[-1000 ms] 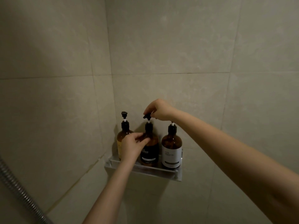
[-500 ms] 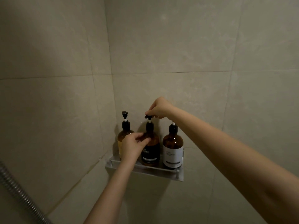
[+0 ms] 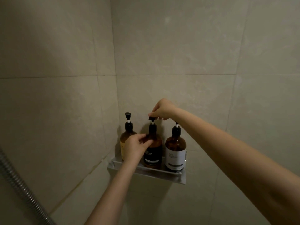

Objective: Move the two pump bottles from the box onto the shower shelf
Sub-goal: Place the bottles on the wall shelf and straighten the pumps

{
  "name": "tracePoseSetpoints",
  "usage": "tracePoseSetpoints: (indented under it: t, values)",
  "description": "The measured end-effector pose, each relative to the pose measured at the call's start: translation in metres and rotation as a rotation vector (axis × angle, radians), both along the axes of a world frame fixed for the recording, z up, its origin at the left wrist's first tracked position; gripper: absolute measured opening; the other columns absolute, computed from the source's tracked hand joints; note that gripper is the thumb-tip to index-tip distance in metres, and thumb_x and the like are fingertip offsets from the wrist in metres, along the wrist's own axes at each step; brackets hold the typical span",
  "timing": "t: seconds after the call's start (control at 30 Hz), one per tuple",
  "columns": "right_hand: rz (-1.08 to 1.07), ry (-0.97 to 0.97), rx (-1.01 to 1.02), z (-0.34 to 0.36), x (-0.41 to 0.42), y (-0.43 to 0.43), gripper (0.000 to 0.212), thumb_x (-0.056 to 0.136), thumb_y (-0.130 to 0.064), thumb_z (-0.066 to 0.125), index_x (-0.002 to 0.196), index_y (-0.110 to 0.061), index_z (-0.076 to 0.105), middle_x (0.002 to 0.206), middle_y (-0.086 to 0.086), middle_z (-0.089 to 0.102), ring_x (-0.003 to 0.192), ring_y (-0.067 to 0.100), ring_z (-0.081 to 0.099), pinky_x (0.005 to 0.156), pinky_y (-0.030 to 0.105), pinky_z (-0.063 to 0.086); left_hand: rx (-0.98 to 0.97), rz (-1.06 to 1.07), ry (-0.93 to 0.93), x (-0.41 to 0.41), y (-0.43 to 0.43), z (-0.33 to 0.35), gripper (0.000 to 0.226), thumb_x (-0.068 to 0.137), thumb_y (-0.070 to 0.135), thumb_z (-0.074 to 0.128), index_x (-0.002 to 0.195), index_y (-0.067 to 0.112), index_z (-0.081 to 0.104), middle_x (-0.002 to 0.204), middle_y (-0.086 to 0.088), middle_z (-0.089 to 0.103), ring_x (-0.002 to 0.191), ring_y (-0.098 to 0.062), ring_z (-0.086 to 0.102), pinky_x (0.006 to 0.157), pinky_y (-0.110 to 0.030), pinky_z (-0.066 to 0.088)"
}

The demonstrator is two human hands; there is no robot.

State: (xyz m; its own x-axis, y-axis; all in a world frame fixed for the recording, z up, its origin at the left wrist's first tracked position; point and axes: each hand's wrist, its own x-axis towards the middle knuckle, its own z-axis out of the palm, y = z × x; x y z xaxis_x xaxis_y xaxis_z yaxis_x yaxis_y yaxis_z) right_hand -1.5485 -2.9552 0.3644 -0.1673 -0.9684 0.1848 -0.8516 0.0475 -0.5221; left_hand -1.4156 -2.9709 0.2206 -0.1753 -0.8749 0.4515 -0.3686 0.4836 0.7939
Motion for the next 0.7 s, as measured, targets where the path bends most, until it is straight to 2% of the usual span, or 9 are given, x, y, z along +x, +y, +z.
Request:
tracePoseSetpoints:
  t: [0.07, 0.13, 0.2, 0.27, 0.4, 0.5, 0.57, 0.7]
  values:
    - [0.006, 0.028, -0.062, 0.003, 0.000, -0.001, 0.038, 0.086, -0.032, 0.064, 0.108, -0.002, 0.068, 0.104, 0.012, 0.071, 0.084, 0.018, 0.062, 0.062, 0.023, 0.048, -0.040, 0.030, 0.007, 0.004, 0.003, 0.000, 0.043, 0.080, 0.027, 0.069, 0.121, 0.016, 0.061, 0.115, 0.004, 0.066, 0.092, 0.001, 0.057, 0.071, -0.006, 0.041]
    - [0.013, -0.001, -0.167, 0.007, 0.003, -0.004, 0.037, 0.088, -0.034, 0.062, 0.107, -0.003, 0.069, 0.101, 0.010, 0.071, 0.080, 0.015, 0.061, 0.059, 0.021, 0.045, -0.076, 0.109, 0.129, 0.012, 0.005, 0.000, 0.034, 0.083, 0.023, 0.066, 0.116, 0.019, 0.064, 0.110, 0.006, 0.067, 0.085, 0.007, 0.055, 0.070, -0.006, 0.042]
    - [0.033, -0.028, -0.203, 0.011, 0.011, -0.009, 0.035, 0.088, -0.034, 0.061, 0.105, -0.005, 0.069, 0.093, 0.006, 0.071, 0.072, 0.012, 0.060, 0.059, 0.021, 0.045, -0.113, 0.220, 0.280, 0.022, 0.006, 0.002, 0.025, 0.085, 0.016, 0.062, 0.110, 0.019, 0.066, 0.106, 0.003, 0.069, 0.083, 0.005, 0.058, 0.074, -0.013, 0.049]
    - [0.066, -0.008, -0.170, 0.013, 0.022, -0.016, 0.033, 0.088, -0.033, 0.061, 0.104, -0.005, 0.069, 0.080, 0.000, 0.067, 0.064, 0.008, 0.056, 0.058, 0.021, 0.045, -0.127, 0.314, 0.353, 0.032, 0.003, 0.004, 0.024, 0.088, 0.011, 0.057, 0.109, 0.017, 0.067, 0.107, 0.000, 0.069, 0.088, -0.003, 0.060, 0.073, -0.012, 0.045]
    - [0.084, 0.037, -0.138, 0.014, 0.045, -0.033, 0.032, 0.087, -0.037, 0.061, 0.095, -0.007, 0.069, 0.065, -0.005, 0.061, 0.059, 0.007, 0.056, 0.050, 0.020, 0.041, -0.031, 0.364, 0.305, 0.043, -0.002, 0.004, 0.030, 0.091, 0.015, 0.053, 0.120, 0.014, 0.061, 0.117, -0.004, 0.066, 0.100, -0.012, 0.060, 0.082, -0.022, 0.043]
    - [0.094, 0.104, -0.093, 0.011, 0.059, -0.045, 0.032, 0.083, -0.042, 0.064, 0.078, -0.011, 0.064, 0.063, -0.003, 0.061, 0.058, 0.010, 0.056, 0.051, 0.023, 0.042, 0.066, 0.286, 0.210, 0.045, -0.006, -0.001, 0.043, 0.088, 0.022, 0.060, 0.129, 0.014, 0.054, 0.124, -0.003, 0.063, 0.110, -0.015, 0.059, 0.084, -0.023, 0.041]
    - [0.085, 0.141, -0.080, 0.009, 0.066, -0.051, 0.033, 0.080, -0.041, 0.068, 0.066, -0.014, 0.056, 0.062, -0.002, 0.060, 0.059, 0.013, 0.057, 0.055, 0.025, 0.046, 0.109, 0.244, 0.146, 0.045, -0.010, -0.002, 0.049, 0.083, 0.026, 0.067, 0.129, 0.016, 0.054, 0.122, -0.001, 0.064, 0.110, -0.016, 0.060, 0.084, -0.025, 0.044]
    - [0.059, 0.178, -0.056, 0.009, 0.073, -0.059, 0.031, 0.075, -0.034, 0.075, 0.066, -0.015, 0.053, 0.072, 0.003, 0.064, 0.076, 0.021, 0.066, 0.072, 0.034, 0.057, 0.119, 0.207, 0.173, 0.046, -0.017, -0.002, 0.048, 0.076, 0.021, 0.073, 0.122, 0.014, 0.060, 0.115, -0.004, 0.068, 0.100, -0.011, 0.062, 0.080, -0.023, 0.046]
